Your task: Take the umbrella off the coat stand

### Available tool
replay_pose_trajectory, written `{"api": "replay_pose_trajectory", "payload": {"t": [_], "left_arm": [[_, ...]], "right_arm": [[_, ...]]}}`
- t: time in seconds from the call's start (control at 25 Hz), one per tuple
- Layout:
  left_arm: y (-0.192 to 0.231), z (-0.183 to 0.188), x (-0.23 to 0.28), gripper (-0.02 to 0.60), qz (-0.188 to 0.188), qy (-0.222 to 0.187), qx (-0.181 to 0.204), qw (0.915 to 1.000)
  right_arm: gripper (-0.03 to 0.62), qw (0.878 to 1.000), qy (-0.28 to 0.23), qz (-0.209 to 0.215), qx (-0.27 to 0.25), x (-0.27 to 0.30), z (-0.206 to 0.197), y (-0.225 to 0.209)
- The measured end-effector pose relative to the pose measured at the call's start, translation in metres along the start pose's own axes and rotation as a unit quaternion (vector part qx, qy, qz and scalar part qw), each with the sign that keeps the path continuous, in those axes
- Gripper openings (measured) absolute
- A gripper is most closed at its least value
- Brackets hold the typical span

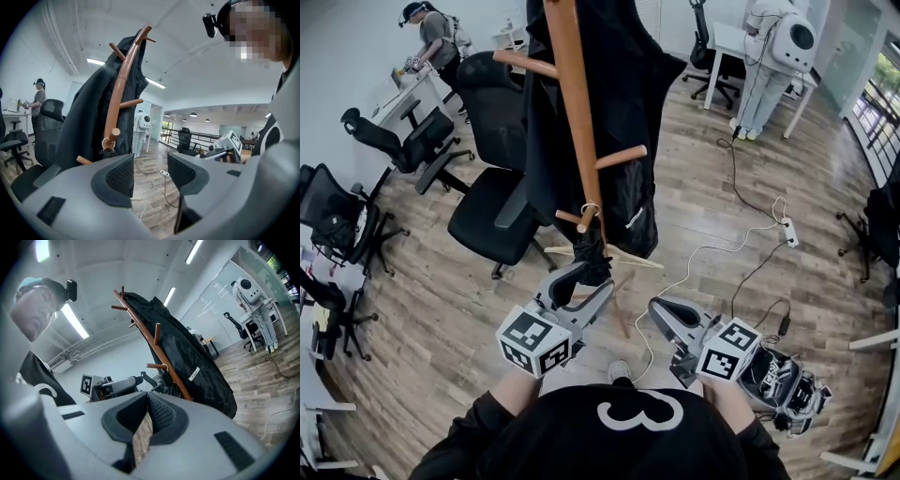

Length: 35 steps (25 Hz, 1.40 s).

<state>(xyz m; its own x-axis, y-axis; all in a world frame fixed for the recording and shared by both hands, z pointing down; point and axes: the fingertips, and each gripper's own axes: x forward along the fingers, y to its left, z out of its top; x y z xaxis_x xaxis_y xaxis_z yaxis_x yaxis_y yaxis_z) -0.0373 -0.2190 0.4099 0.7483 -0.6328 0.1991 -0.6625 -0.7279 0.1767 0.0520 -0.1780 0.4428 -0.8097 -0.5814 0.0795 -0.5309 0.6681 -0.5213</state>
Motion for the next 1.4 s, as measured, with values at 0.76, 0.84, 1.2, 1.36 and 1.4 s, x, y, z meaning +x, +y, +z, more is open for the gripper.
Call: {"api": "replay_pose_trajectory", "payload": {"t": [0.76, 0.84, 1.2, 1.36, 1.4], "left_arm": [[0.073, -0.027, 0.042, 0.275, 0.129, 0.035, 0.044, 0.99], [0.081, -0.029, 0.045, 0.275, 0.142, 0.034, 0.04, 0.9885], [0.105, -0.043, 0.061, 0.275, 0.17, 0.05, 0.052, 0.9827], [0.107, -0.05, 0.069, 0.273, 0.172, 0.053, 0.051, 0.9824], [0.108, -0.052, 0.07, 0.273, 0.174, 0.053, 0.048, 0.9821]], "right_arm": [[0.026, 1.0, 0.011, -0.021, 0.017, -0.016, -0.004, -0.025], [0.026, 0.999, 0.013, -0.022, 0.019, -0.016, -0.004, -0.027], [0.026, 0.999, 0.023, -0.024, 0.017, -0.01, -0.002, -0.034], [0.026, 0.999, 0.029, -0.027, 0.023, -0.01, -0.008, -0.039], [0.026, 0.999, 0.03, -0.03, 0.025, -0.009, -0.008, -0.041]]}}
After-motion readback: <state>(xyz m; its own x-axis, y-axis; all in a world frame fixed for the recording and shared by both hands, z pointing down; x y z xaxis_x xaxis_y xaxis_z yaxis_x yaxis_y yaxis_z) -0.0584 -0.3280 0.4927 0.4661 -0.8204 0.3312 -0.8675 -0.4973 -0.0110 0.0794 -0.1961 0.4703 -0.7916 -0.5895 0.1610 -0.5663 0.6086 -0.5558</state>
